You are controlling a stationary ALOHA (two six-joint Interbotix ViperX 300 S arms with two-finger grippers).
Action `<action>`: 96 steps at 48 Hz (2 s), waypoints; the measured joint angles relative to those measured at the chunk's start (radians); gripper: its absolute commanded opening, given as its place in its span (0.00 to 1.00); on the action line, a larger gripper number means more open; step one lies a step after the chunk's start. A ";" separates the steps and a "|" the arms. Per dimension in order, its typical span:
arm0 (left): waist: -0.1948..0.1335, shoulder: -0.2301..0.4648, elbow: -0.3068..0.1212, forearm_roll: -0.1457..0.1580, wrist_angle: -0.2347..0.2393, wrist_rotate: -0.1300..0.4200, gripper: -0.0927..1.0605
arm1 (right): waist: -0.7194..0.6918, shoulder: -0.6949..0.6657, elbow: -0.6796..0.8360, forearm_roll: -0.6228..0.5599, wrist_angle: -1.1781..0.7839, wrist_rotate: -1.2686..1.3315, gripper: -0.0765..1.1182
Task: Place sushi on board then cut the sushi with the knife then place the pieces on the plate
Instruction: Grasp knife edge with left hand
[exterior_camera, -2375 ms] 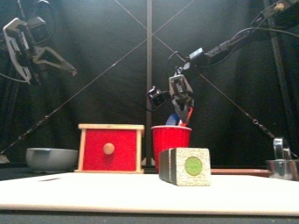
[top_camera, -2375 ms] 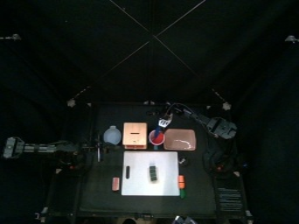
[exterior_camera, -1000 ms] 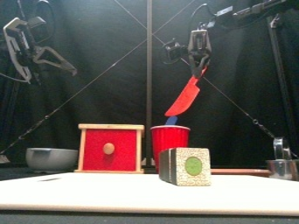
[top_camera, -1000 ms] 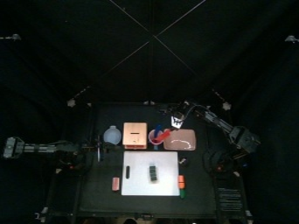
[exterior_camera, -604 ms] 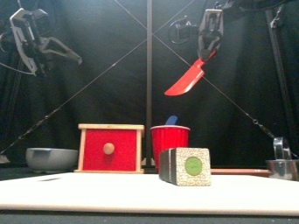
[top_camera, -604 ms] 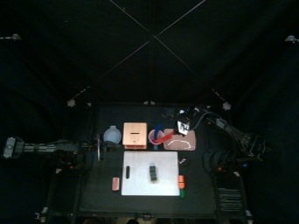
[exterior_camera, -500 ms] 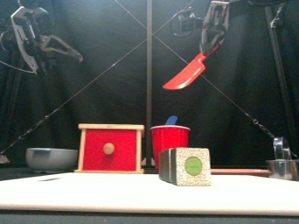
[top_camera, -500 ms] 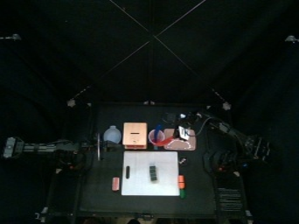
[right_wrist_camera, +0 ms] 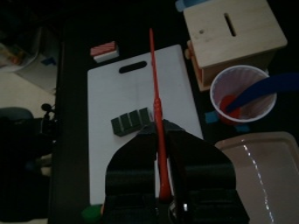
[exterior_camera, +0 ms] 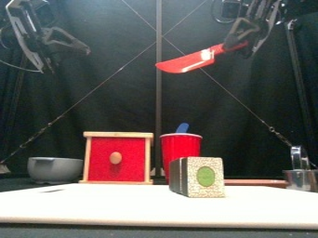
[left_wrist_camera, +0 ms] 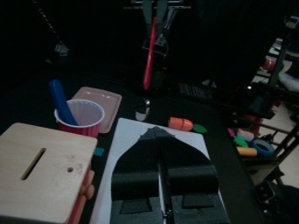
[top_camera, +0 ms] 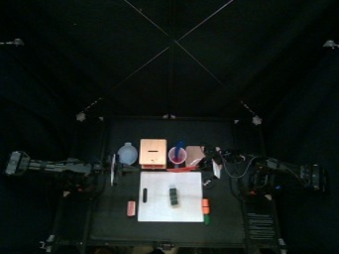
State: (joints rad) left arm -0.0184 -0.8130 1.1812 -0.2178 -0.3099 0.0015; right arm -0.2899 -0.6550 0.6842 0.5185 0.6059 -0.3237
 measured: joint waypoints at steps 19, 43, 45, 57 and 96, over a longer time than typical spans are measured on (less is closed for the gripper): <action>-0.005 0.184 -0.077 0.169 -0.038 0.003 0.69 | 0.147 0.014 0.249 -0.072 -0.445 -0.005 0.33; -0.003 0.417 -0.158 0.187 -0.040 0.002 0.87 | 0.299 0.189 0.267 -0.095 -0.675 -0.003 0.33; -0.002 0.433 -0.170 0.186 -0.040 0.000 0.87 | 0.299 0.195 0.265 -0.095 -0.676 -0.005 0.33; -0.006 0.549 -0.244 0.114 -0.025 0.000 0.87 | 0.318 0.201 0.261 -0.089 -0.707 -0.005 0.33; -0.017 0.657 -0.313 0.075 -0.008 0.003 0.63 | 0.324 0.201 0.273 -0.055 -0.710 -0.005 0.33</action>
State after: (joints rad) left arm -0.0353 -0.1565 0.8682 -0.1427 -0.3175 0.0046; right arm 0.0337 -0.4541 0.9572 0.4633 -0.1043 -0.3283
